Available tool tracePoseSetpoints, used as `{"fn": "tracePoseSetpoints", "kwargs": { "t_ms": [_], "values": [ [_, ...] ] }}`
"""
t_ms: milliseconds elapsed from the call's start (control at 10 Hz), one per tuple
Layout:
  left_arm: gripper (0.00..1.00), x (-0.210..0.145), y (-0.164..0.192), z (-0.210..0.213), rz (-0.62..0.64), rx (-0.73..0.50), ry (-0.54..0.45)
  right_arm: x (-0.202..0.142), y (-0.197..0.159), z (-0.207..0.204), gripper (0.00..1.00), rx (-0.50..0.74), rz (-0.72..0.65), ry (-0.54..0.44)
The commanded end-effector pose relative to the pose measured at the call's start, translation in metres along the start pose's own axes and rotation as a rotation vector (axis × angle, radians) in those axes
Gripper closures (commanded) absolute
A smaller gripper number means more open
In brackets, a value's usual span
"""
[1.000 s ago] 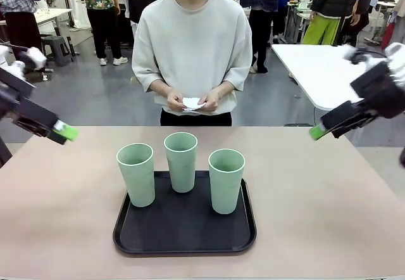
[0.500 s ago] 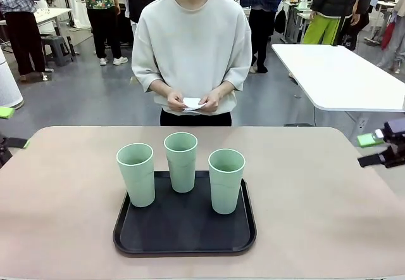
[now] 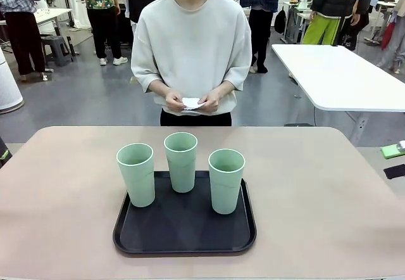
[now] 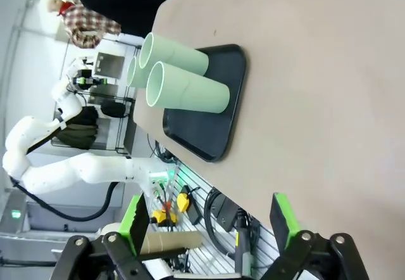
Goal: Place coasters on the table and set cups on them.
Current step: Pick up one Reusable plastic cup and place it on a coaster set by the human.
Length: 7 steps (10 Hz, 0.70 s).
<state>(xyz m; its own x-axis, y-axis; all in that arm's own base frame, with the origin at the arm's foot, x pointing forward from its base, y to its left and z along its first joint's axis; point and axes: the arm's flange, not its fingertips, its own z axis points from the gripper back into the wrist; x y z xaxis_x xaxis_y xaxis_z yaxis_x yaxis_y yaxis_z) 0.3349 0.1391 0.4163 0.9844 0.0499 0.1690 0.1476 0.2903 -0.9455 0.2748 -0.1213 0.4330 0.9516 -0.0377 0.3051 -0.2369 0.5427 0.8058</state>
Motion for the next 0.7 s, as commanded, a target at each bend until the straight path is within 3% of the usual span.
{"fn": "tracePoseSetpoints", "kwargs": {
  "t_ms": [0,100,600],
  "values": [
    [0.00,0.001,0.002,-0.005,0.004,-0.021,0.000,-0.033,0.020,-0.017,0.00,-0.047,0.081,-0.013],
    [0.00,0.001,0.002,-0.005,0.004,-0.021,0.000,0.000,0.000,0.000,0.00,0.000,0.000,0.000],
    [0.00,0.001,0.002,-0.005,0.004,-0.021,0.000,0.000,0.000,0.000,0.00,0.000,0.000,0.000]
  ]
}}
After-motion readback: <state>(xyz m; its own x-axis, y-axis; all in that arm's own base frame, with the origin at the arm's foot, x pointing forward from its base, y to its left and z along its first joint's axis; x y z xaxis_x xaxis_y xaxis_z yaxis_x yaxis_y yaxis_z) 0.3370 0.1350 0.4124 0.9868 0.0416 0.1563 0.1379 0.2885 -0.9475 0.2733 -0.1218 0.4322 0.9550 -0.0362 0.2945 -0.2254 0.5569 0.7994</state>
